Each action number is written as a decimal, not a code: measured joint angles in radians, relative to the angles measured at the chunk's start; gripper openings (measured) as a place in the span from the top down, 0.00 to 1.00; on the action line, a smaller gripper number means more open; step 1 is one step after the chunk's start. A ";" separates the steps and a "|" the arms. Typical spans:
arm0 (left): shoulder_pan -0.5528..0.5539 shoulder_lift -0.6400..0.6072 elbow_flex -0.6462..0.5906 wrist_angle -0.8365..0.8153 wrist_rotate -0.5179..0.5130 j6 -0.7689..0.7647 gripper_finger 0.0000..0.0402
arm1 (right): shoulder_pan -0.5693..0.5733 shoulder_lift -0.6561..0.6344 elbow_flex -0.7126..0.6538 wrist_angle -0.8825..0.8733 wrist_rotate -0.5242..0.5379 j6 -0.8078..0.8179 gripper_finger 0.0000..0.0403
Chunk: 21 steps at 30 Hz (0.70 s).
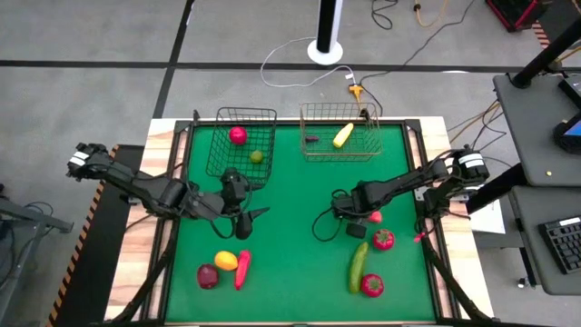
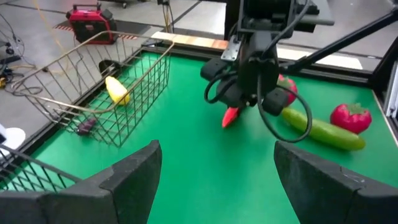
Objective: Sort produce into baskets
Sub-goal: Put the carrot into the gold wire basket
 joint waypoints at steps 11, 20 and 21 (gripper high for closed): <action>0.000 0.015 0.060 -0.002 -0.025 0.035 0.28 | 0.001 -0.028 0.000 0.052 0.002 -0.035 0.80; -0.011 0.015 0.058 -0.006 -0.100 0.005 0.28 | 0.003 -0.125 0.000 0.360 0.000 -0.144 0.81; -0.011 0.015 0.058 -0.006 -0.105 0.003 0.28 | 0.003 -0.137 0.000 0.392 0.000 -0.156 0.81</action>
